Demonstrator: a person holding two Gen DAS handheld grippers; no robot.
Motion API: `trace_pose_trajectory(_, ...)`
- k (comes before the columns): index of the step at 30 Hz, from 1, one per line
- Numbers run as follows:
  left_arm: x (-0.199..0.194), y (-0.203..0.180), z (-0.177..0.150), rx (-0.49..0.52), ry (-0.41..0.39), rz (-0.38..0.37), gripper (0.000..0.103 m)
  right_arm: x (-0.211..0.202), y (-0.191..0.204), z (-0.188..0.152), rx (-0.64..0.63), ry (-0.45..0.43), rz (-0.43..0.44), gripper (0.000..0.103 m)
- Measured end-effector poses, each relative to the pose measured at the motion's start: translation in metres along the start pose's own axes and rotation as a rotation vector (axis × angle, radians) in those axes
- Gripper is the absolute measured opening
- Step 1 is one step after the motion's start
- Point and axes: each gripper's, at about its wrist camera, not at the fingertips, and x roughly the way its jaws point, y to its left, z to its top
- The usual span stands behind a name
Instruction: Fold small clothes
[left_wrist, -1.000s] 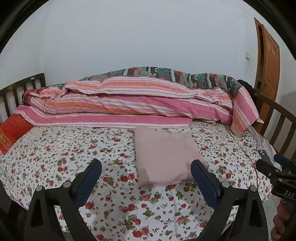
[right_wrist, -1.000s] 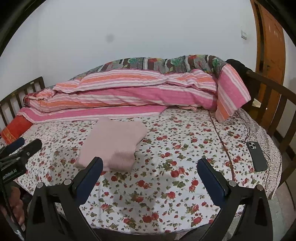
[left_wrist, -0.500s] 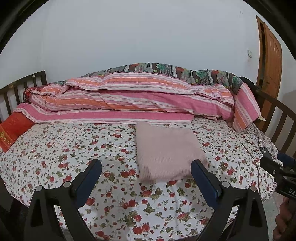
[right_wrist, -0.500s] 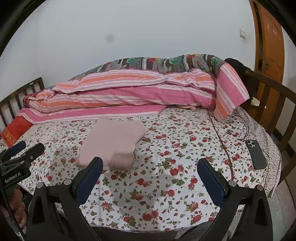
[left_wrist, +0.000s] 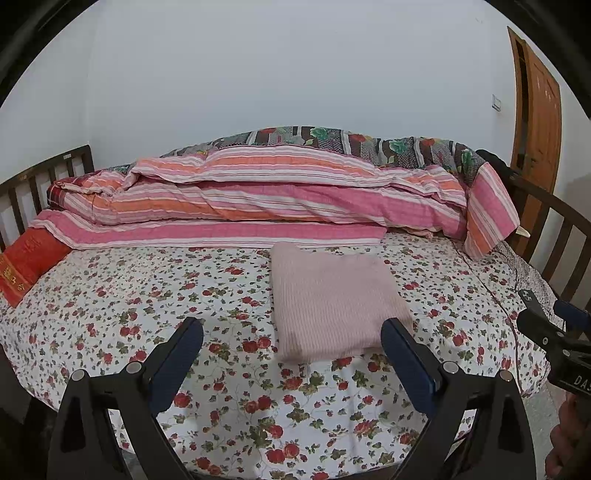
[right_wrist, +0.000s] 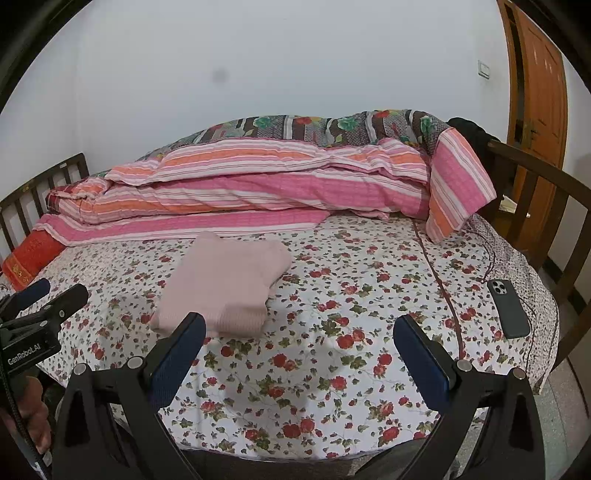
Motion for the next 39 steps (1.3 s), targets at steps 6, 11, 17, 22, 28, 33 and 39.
trace_pose_trajectory(6,-0.0071,-0.0003,0.0013,0.016,-0.006,-0.005,0.098,-0.0002,-0.001,-0.0002,0.0,0.0,0.0,0.1)
trace_pose_trajectory(11,-0.0074,-0.0004,0.0028,0.022,-0.001,-0.012,0.098,-0.0004,-0.001,-0.0003,0.004,0.001,0.002,0.1)
trace_pose_trajectory(17,-0.0065,-0.0006,0.0026,0.022,0.0,-0.018,0.098,-0.0018,-0.0011,-0.0018,0.006,0.0,-0.001,0.1)
trace_pose_trajectory(22,-0.0069,-0.0011,0.0024,0.022,-0.001,-0.017,0.098,-0.0017,-0.0011,-0.002,0.005,0.0,0.0,0.1)
trace_pose_trajectory(28,-0.0074,-0.0009,0.0022,0.024,-0.002,-0.019,0.098,-0.0021,-0.0015,-0.0019,0.005,-0.001,0.0,0.1)
trace_pose_trajectory(33,-0.0078,-0.0017,0.002,0.023,-0.002,-0.018,0.098,-0.0024,-0.0012,-0.002,0.005,-0.001,0.0,0.1)
trace_pose_trajectory(39,-0.0084,-0.0012,0.0021,0.024,-0.003,-0.02,0.098,-0.0032,-0.0002,-0.0024,0.007,-0.001,-0.001,0.1)
